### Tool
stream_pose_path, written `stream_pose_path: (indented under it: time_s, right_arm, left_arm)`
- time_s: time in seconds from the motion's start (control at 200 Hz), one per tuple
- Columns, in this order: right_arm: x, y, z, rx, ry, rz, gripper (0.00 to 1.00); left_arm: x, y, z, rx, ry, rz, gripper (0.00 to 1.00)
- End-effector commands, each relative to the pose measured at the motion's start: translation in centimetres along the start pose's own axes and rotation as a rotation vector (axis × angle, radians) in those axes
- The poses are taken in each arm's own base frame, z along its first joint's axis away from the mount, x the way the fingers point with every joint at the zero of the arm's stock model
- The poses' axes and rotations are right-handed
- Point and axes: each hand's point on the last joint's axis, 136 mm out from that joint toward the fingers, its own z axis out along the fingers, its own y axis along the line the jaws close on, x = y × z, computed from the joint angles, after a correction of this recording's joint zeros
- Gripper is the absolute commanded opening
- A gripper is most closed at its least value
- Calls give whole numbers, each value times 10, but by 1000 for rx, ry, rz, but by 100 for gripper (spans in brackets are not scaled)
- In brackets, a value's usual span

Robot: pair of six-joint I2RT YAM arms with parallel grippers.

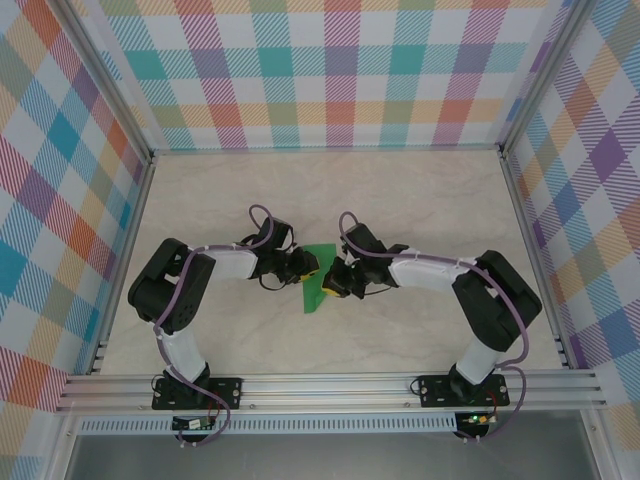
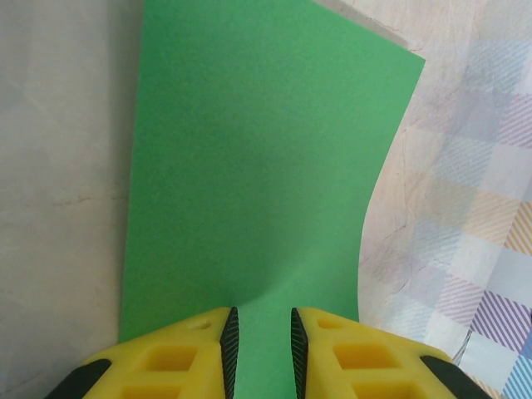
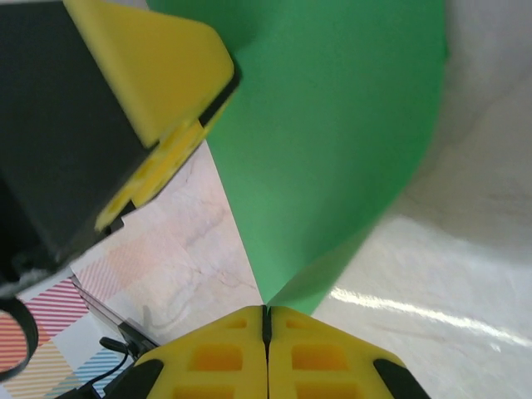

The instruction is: Fold a paper plane with a square sheet of paper (pick it up from the middle)

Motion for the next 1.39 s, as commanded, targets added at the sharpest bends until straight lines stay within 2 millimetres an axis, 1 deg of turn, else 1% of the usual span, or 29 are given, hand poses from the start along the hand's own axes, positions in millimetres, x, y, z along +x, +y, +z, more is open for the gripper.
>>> stream_pose_path:
  time_s: [0.0, 0.085, 0.165, 0.265, 0.33, 0.51, 0.625, 0.79, 0.9, 1.17, 1.39]
  right_arm:
    - [-1, 5, 7, 6, 26, -12, 6]
    - [-4, 7, 13, 0, 29, -19, 6]
    - [-7, 9, 18, -5, 31, -24, 6]
    - [-10, 10, 24, -11, 29, -27, 6]
    - [-12, 11, 27, -13, 25, -28, 6]
    - [-16, 12, 33, -19, 16, -31, 6]
    - [-17, 13, 35, -25, 16, -42, 6]
    - [-19, 13, 40, -24, 17, -53, 6]
    - [-19, 13, 42, -29, 19, -64, 6]
    - [-17, 20, 45, -44, 21, -115, 6]
    - [-17, 17, 50, -31, 25, -117, 6]
  left_arm:
    - [-2, -2, -7, 3, -8, 21, 26]
    - [-9, -12, -18, 22, -48, 42, 26]
    - [-19, -18, -28, 25, -92, 53, 24]
    - [-27, -12, -31, -6, -118, 48, 21]
    - [-30, -9, -29, -18, -117, 40, 19]
    - [-29, 0, -13, -32, -75, 19, 12]
    - [-28, 2, -8, -33, -53, 15, 10]
    - [-24, 13, -1, -71, -28, 0, 9]
    - [-22, 18, 0, -83, -20, -8, 8]
    - [-20, 21, 0, -93, -15, -12, 8]
    - [-19, 21, -1, -93, -16, -11, 8]
